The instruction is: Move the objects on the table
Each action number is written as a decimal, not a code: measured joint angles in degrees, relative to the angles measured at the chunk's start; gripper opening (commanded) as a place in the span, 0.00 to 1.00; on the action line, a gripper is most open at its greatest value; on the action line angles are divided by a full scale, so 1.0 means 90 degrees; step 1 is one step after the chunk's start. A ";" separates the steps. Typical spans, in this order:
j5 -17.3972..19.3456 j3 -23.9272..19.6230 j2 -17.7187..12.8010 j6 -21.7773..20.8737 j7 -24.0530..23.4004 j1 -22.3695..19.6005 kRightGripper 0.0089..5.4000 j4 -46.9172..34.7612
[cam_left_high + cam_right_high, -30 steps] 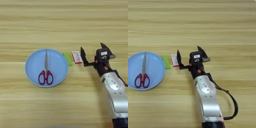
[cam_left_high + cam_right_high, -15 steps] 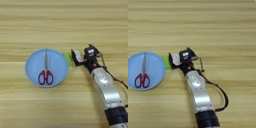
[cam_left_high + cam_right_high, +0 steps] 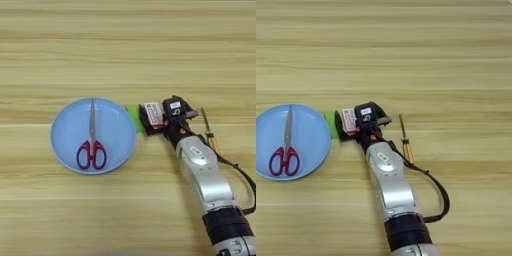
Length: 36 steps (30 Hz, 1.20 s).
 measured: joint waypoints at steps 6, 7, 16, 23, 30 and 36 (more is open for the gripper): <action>0.0000 -0.0072 0.0000 -0.0059 -0.0065 -0.0107 1.00 0.0301; 0.0000 -0.0081 0.0001 -0.0095 -0.0088 -0.0126 1.00 0.0315; 0.0076 -0.0262 0.0014 -0.0128 -0.0183 -0.0219 1.00 0.0541; 0.0094 -0.0303 0.0019 -0.0133 -0.0179 -0.0255 1.00 0.0748; 0.0096 -0.0297 0.0022 -0.0136 -0.0141 -0.0262 1.00 0.0797; 0.0097 -0.0272 0.0065 -0.0147 -0.0131 -0.0263 1.00 0.0809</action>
